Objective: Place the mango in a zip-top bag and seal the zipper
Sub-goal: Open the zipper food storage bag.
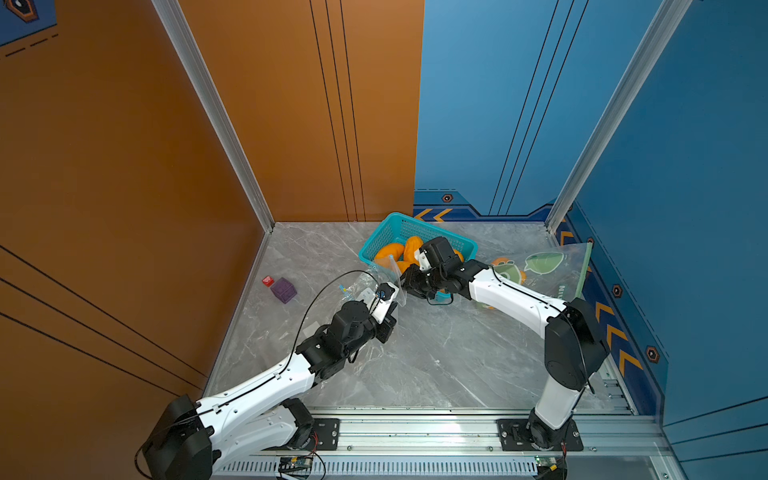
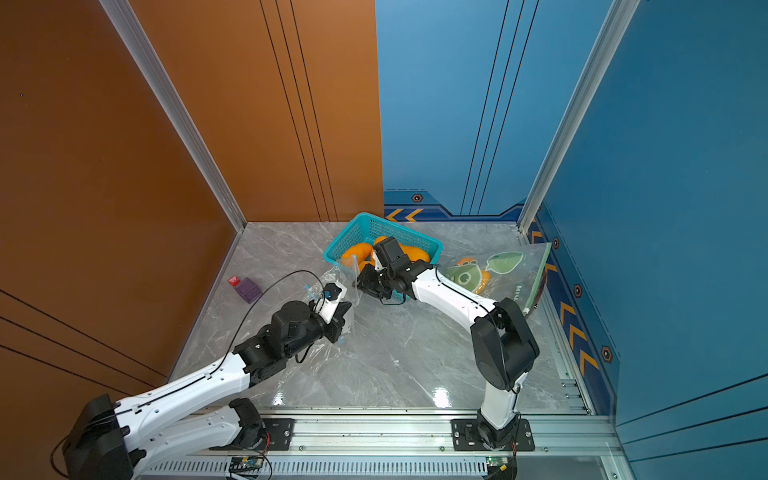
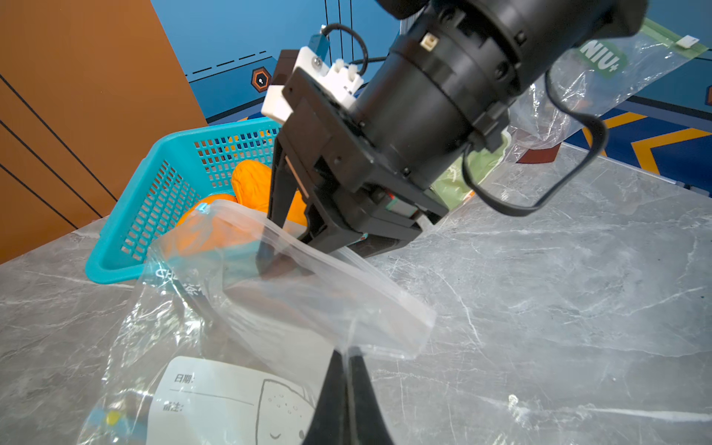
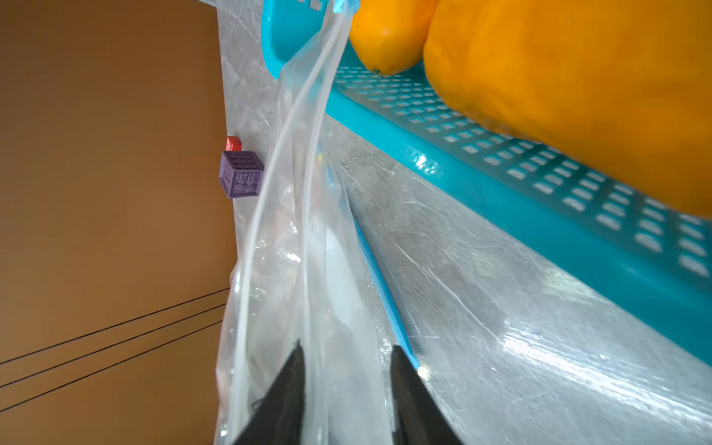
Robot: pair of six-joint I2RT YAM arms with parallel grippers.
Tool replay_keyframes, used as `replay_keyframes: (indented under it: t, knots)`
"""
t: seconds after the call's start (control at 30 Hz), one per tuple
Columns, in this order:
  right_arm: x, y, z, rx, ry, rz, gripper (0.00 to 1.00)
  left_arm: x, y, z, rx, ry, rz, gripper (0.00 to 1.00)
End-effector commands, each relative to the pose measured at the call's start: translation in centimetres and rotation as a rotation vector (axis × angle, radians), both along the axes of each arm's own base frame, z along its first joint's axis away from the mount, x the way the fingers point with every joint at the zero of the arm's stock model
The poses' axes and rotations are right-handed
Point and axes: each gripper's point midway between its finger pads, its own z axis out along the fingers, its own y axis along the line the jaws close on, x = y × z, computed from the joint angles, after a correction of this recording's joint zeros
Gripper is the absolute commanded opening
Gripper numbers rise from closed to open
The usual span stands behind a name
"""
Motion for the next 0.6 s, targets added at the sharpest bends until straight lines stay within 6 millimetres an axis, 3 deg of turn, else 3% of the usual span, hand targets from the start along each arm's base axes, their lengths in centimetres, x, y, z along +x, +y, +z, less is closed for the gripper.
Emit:
replay_keyframes:
  t: [0.0, 0.1, 0.17, 0.2, 0.27, 0.33, 0.57]
  knots:
    - [0.1, 1.6, 2.0, 0.083, -0.029, 0.066, 0.15, -0.4, -0.9, 0.7, -0.035, -0.003, -0.042, 0.00]
    - [0.1, 1.3, 2.7, 0.069, -0.078, 0.098, 0.00, -0.3, -0.7, 1.0, -0.052, 0.001, -0.030, 0.00]
    - [0.2, 0.7, 3.5, 0.051, -0.130, 0.116, 0.00, 0.0, -0.5, 1.3, -0.081, 0.016, 0.000, 0.00]
    - [0.3, 0.4, 4.0, 0.038, -0.163, 0.124, 0.00, 0.4, -0.3, 1.7, -0.113, 0.033, 0.022, 0.06]
    - [0.5, -0.9, 4.8, -0.011, -0.231, 0.126, 0.00, 1.3, 0.4, 2.7, -0.210, 0.085, 0.082, 0.36]
    - [0.7, -2.3, 6.0, -0.068, -0.319, 0.126, 0.00, 2.5, 1.3, 4.1, -0.348, 0.173, 0.143, 0.54]
    - [-0.4, -5.9, 9.5, -0.219, -0.620, 0.181, 0.00, 5.2, 2.2, 8.0, -0.583, 0.436, 0.259, 0.56]
